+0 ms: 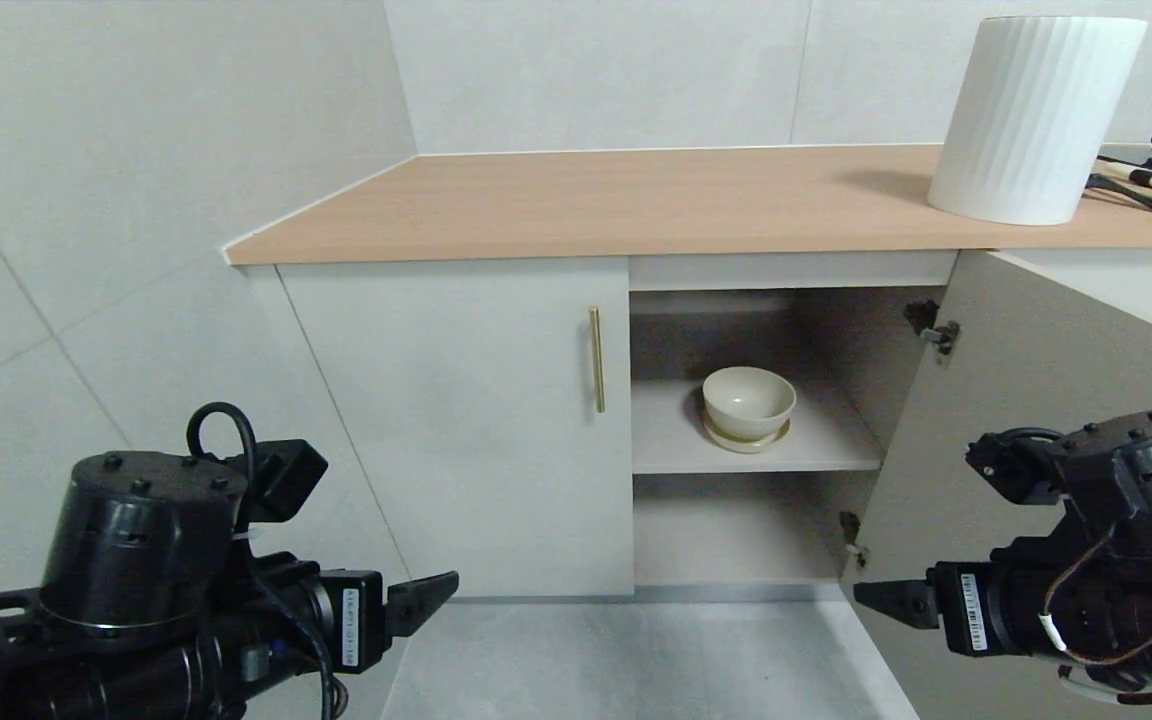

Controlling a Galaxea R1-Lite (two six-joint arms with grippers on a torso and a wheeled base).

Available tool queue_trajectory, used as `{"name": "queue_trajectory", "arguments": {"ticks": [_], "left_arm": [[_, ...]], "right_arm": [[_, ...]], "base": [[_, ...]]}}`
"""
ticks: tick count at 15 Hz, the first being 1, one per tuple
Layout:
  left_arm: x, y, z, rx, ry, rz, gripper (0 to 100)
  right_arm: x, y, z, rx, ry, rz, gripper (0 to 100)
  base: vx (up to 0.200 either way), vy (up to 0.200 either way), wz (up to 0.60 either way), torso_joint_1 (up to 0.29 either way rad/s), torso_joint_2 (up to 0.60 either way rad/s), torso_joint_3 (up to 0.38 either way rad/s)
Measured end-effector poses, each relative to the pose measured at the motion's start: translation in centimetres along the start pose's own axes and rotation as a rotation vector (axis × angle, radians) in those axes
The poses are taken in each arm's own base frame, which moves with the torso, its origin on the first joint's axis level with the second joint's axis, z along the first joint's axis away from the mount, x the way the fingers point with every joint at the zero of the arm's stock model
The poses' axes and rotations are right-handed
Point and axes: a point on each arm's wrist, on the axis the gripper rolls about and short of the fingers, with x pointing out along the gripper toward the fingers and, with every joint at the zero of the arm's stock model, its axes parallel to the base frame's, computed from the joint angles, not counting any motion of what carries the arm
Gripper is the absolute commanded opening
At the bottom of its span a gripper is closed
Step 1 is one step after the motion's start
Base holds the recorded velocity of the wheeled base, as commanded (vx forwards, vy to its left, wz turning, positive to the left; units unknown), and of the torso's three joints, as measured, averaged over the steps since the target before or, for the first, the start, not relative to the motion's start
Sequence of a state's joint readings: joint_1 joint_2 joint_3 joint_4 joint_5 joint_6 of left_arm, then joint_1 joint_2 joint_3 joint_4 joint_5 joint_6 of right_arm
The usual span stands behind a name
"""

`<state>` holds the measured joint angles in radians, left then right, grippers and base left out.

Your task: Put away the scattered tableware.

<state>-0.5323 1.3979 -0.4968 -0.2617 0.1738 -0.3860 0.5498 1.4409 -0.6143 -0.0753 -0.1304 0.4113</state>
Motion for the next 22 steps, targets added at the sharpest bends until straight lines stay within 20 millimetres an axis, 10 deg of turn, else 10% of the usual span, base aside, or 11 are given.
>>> {"name": "queue_trajectory", "arguments": {"ticks": [22], "left_arm": [[0.0,0.0,0.0,0.02,-0.001,0.001,100]], "right_arm": [[-2.1,-0.9,-1.9,-0.163,0.149,-0.039,100]], "base": [[-0.045,-0.036,0.0,0.002,0.0,0.001]]}}
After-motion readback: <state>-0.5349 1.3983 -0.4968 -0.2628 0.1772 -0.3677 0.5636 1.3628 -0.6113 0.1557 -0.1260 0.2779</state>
